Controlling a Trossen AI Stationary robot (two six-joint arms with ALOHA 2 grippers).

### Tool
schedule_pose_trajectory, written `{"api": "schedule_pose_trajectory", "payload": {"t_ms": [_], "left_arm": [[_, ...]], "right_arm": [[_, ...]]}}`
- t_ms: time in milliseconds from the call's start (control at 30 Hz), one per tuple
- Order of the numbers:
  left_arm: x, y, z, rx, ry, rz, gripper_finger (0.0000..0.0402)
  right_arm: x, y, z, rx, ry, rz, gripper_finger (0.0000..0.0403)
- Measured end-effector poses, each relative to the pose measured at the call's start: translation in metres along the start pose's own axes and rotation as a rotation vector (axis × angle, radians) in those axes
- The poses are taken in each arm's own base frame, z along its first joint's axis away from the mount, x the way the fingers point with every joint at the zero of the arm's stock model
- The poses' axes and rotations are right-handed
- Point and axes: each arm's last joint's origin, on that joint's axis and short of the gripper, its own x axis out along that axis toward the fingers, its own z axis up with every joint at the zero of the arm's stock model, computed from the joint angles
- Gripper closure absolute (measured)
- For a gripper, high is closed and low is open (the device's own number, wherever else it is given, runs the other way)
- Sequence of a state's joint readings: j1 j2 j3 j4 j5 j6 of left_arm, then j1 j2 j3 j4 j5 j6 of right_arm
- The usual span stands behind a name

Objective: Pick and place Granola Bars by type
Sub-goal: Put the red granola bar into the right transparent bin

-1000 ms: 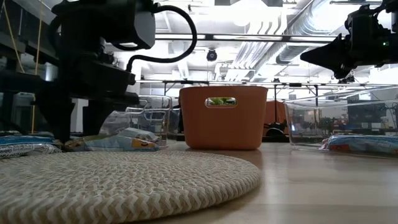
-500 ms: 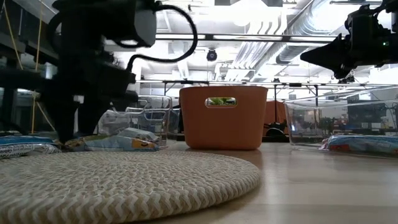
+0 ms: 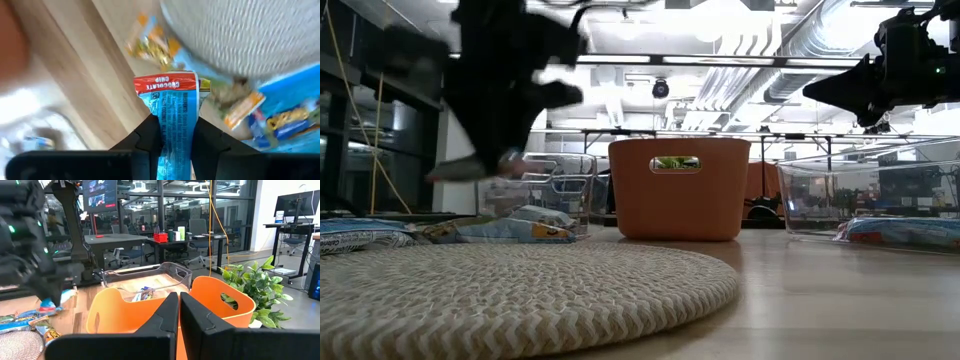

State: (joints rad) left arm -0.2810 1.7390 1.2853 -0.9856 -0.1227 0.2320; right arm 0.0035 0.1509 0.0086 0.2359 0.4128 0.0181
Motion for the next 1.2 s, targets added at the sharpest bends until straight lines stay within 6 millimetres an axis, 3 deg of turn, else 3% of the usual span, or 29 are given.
{"api": "schedule_pose_trajectory", "payload": {"t_ms": [233, 467, 733, 967, 1200], "left_arm": [[-0.054, 0.014, 0.031, -0.027, -0.214, 0.050, 0.0323], [-0.108, 0.028, 0.064, -0.094, -0.585, 0.118, 0.0323], [-0.145, 0.056, 0.089, -0.248, -1.080, 0.125, 0.0323], [-0.141, 0.101, 0.097, -0.456, -1.300, 0.105, 0.0323], [-0.101, 0.135, 0.112, -0.626, -1.386, 0.021, 0.0323]], "right_arm": [[0.000, 0.000, 0.000, 0.000, 0.001, 0.000, 0.0402], [0.000, 0.000, 0.000, 0.000, 0.000, 0.000, 0.0402], [0.000, 0.000, 0.000, 0.000, 0.000, 0.000, 0.0402], [0.000, 0.000, 0.000, 0.000, 0.000, 0.000, 0.0402], [0.000, 0.000, -0.001, -0.003, 0.008, 0.000, 0.0402]]}}
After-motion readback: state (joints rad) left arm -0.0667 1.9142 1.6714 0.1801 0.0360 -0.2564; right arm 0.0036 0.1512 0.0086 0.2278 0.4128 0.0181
